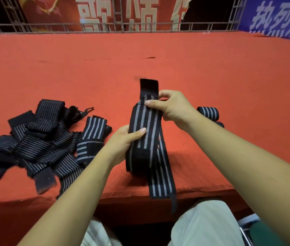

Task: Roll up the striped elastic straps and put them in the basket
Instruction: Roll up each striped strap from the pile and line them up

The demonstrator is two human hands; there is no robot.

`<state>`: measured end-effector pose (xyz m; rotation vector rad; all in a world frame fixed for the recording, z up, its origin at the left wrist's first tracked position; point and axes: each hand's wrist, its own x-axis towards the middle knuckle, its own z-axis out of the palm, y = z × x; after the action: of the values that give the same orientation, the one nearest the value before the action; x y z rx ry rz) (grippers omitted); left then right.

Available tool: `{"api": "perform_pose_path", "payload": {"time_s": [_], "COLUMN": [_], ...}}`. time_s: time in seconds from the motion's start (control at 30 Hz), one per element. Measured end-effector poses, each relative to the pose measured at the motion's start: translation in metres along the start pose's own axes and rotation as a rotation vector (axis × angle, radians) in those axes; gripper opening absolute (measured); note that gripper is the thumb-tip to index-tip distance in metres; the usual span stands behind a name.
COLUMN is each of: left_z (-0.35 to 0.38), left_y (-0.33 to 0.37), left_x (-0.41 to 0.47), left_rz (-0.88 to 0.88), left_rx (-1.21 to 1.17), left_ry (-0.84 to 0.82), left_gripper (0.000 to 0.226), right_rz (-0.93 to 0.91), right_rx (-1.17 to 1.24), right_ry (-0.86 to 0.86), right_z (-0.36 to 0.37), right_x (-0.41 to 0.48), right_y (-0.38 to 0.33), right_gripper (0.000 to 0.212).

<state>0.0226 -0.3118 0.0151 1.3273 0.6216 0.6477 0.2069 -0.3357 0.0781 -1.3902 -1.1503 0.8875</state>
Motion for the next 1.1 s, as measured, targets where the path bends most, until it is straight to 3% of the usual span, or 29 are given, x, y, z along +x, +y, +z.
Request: {"api": "perform_pose_path", "payload": {"time_s": [0.1,0.2,0.43,0.53,0.63,0.9,1.1], "left_z": [0.0,-0.004,-0.026,-0.031,-0.029,-0.014,-0.009], "left_y": [0.004,0.005,0.004,0.005,-0.005,-0.057,-0.083], "left_x": [-0.001,-0.003,-0.012,-0.016,-0.018,-0.025,-0.031], "left_rz": [-0.004,-0.075,-0.176,-0.173,-0.194,-0.384,-0.359], "left_rx": [-0.015,-0.015,0.054,0.03,0.044,0.165,0.065], "left_ry": [0.019,-0.015,-0.262,-0.374,-0.46,-0.251,-0.079], "left_gripper": [0.025,0.032,0.044,0.058,0.063,0.045,0.038], "right_rz": [0.253,0.334,0.33,0.234,0.086,-0.079,-0.104], "right_rx": [0.075,0.118,0.219,0.344,0.439,0.549,0.512], "right_ry": [-0.059,-0.028,0.312,0.421,0.46,0.455,0.424], "right_z": [-0.003,-0.009,-0.045,-0.065,-0.072,-0.061,-0.055], "right_x": [0.0,0.005,0.028,0.042,0.052,0.054,0.052], "right_y": [0.018,0.028,0.024,0.029,0.032,0.036,0.036], "right_gripper": [0.032,0.028,0.025,0.009,0.011,0.014,0.012]}}
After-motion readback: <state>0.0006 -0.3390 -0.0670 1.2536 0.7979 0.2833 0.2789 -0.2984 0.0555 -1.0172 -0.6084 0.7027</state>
